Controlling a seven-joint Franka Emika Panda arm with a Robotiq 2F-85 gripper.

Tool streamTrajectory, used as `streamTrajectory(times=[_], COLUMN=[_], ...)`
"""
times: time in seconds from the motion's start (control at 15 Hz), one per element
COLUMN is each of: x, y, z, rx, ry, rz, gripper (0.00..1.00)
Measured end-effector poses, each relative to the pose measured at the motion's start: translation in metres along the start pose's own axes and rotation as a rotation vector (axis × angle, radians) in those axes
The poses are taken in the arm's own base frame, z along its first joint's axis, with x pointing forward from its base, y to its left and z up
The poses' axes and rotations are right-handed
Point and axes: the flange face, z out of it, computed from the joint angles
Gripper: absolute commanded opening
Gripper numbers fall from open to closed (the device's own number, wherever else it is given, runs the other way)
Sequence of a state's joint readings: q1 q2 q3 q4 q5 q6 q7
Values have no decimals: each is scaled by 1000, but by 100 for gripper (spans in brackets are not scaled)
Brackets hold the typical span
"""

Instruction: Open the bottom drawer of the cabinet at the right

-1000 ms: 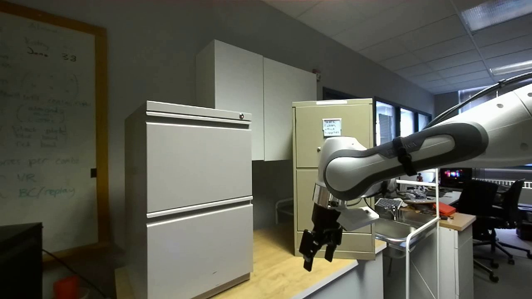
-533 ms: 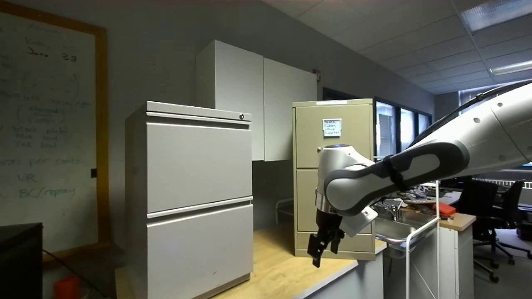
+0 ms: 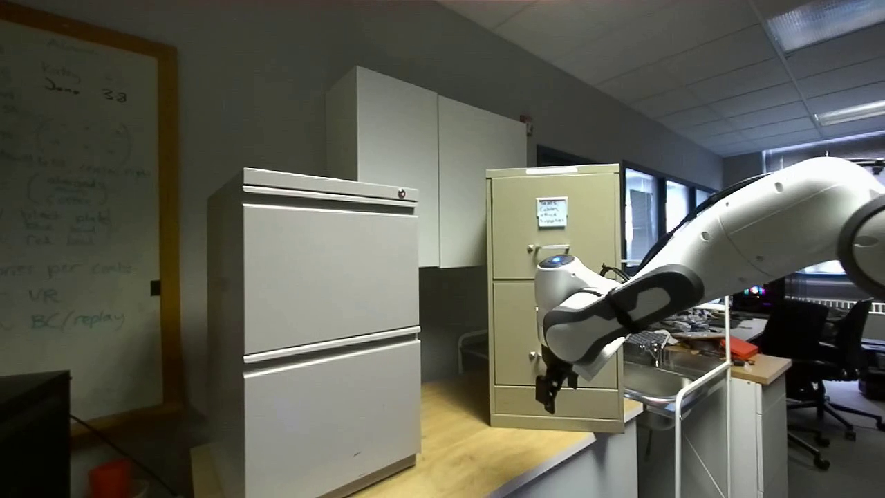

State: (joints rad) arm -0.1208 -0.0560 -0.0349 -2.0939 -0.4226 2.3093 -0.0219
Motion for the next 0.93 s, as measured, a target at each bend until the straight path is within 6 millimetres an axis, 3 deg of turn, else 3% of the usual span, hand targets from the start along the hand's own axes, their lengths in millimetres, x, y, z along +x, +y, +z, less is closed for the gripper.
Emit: streamTrajectory(times=[0.2, 0.67, 0.93], x=[28, 62, 78], y=[24, 73, 89], z=[5, -49, -57], rx=[-4, -59, -84], ry=[-2, 43, 69], rz=[13, 13, -35], gripper=[100, 100, 100])
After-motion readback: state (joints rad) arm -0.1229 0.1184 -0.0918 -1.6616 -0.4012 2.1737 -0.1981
